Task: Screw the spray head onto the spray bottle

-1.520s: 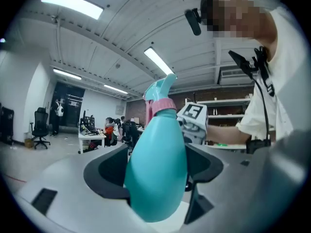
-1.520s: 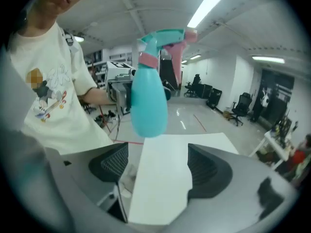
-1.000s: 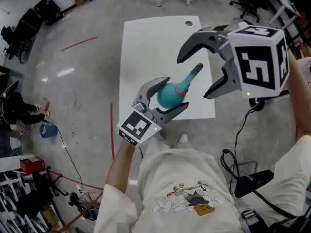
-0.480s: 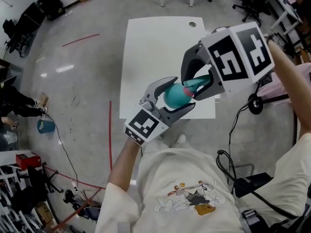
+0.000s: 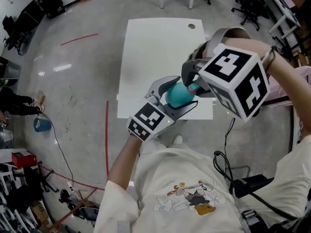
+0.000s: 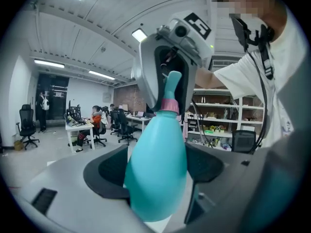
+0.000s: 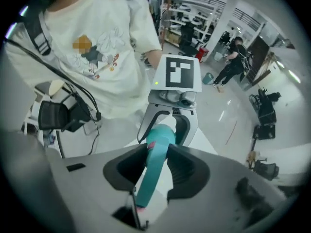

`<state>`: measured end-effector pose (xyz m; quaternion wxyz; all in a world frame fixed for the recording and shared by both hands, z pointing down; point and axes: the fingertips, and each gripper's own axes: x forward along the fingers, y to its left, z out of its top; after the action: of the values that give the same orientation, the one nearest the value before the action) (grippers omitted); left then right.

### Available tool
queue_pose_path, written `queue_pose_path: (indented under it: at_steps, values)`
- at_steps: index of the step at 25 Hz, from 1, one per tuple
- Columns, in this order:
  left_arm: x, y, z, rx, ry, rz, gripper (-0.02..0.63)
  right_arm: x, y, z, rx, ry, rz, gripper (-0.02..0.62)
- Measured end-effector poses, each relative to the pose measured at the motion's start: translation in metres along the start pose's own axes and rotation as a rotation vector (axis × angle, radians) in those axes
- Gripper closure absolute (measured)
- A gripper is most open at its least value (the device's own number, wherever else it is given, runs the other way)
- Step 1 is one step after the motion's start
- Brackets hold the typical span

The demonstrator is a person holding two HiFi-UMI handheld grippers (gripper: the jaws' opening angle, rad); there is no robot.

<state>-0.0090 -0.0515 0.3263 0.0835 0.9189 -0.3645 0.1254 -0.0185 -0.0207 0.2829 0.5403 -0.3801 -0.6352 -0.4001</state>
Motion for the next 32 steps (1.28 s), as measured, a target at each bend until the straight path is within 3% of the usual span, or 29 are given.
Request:
queue_pose_path:
  at_steps: [4, 7, 10, 14, 17, 21, 24, 29, 32]
  values:
    - [0.000, -0.005, -0.008, -0.047, 0.038, -0.013, 0.241, 0.008, 0.003, 0.001, -0.070, 0.095, -0.010, 0.463]
    - [-0.002, -0.002, -0.010, -0.063, 0.032, 0.028, 0.241, 0.011, 0.000, 0.001, 0.010, 0.074, 0.010, 0.463]
    - [-0.005, 0.010, -0.008, -0.055, 0.026, 0.195, 0.241, 0.013, -0.006, -0.004, 0.224, 0.041, 0.032, 0.463]
    - [-0.005, 0.024, -0.007, 0.016, 0.022, 0.448, 0.241, 0.013, -0.016, -0.010, 0.568, -0.026, 0.065, 0.463]
    - [-0.002, 0.030, -0.009, 0.032, 0.013, 0.542, 0.241, 0.014, -0.023, -0.017, 0.788, -0.093, 0.062, 0.463]
    - [0.001, 0.034, -0.011, -0.011, -0.035, 0.540, 0.241, 0.017, -0.028, -0.024, 0.956, -0.179, 0.043, 0.460]
    - [0.000, 0.039, -0.012, -0.028, -0.055, 0.540, 0.241, 0.018, -0.030, -0.027, 0.989, -0.197, 0.016, 0.388]
    - [-0.008, 0.047, -0.014, -0.048, -0.079, 0.533, 0.241, -0.007, -0.033, -0.023, 0.974, -0.276, -0.004, 0.357]
    - [-0.010, 0.045, -0.013, -0.052, -0.100, 0.429, 0.241, -0.040, -0.036, -0.024, 0.838, -0.308, -0.075, 0.357]
